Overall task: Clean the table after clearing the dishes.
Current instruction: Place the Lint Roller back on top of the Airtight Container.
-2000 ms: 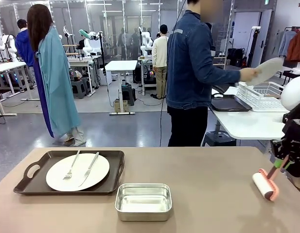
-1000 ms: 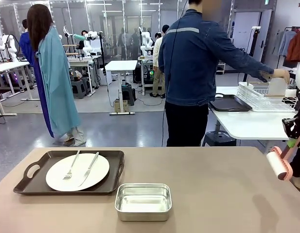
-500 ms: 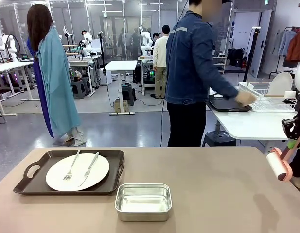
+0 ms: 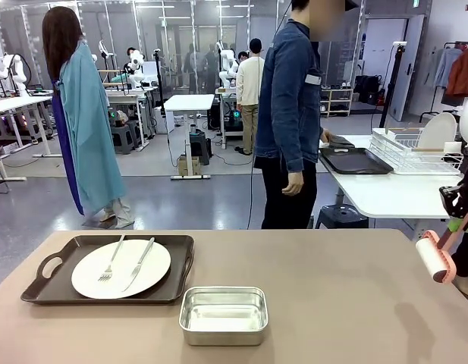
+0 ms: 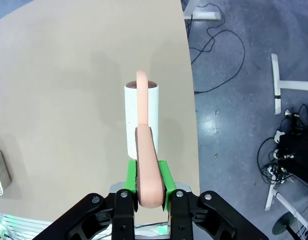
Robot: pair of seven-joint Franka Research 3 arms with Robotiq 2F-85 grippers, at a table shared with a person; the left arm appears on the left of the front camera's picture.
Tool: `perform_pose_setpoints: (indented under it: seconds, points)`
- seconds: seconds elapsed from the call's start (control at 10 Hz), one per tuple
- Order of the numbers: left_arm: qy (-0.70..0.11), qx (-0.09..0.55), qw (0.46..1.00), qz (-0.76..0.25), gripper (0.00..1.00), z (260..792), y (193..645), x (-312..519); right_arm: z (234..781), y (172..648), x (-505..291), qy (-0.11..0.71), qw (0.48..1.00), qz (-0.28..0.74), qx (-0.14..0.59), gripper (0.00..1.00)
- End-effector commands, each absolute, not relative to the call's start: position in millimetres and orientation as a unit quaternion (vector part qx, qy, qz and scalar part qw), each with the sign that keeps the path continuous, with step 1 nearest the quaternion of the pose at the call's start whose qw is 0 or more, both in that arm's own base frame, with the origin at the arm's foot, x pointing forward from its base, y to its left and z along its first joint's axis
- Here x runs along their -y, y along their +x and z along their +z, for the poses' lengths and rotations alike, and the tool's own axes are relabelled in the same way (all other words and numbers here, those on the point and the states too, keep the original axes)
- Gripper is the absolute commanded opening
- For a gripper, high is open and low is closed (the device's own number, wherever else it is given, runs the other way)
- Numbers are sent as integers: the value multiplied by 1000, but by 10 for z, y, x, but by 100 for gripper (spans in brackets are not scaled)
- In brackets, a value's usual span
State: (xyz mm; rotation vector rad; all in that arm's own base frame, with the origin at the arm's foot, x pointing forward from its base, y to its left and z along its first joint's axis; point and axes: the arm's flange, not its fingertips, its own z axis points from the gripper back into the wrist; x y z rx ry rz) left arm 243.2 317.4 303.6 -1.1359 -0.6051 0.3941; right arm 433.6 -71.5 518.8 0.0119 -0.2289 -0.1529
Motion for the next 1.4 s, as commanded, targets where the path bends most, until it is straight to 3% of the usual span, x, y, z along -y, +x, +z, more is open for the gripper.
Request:
perform_pose_setpoints:
  seconds: [0.0, 0.1, 0.3, 0.5, 0.7, 1.1, 1.3]
  points:
    - [-527, 282, 782, 175, 100, 3038, 2397, -3181, 5220, 4349, 712, 5, 990, -70, 122, 22]
    - [-527, 282, 782, 175, 100, 3038, 2397, -3181, 5188, 4336, 715, 6, 991, -76, 114, 22]
    - [-527, 282, 782, 175, 100, 3038, 2397, -3181, 5568, 4394, -84, 10, 981, 73, 178, 22]
    - [-527, 282, 782, 175, 100, 3038, 2397, -3181, 5825, 4302, -1048, -36, 952, 213, 219, 22]
    - [-527, 282, 782, 175, 100, 3038, 2397, -3181, 5965, 4310, -1703, -44, 917, 331, 220, 22]
    - [-527, 282, 782, 175, 100, 3038, 2397, -3181, 5762, 3863, -3176, -4, 819, 556, 143, 22]
    - [-527, 282, 782, 175, 100, 3038, 2397, -3181, 5605, 3623, -3598, 20, 795, 602, 71, 22]
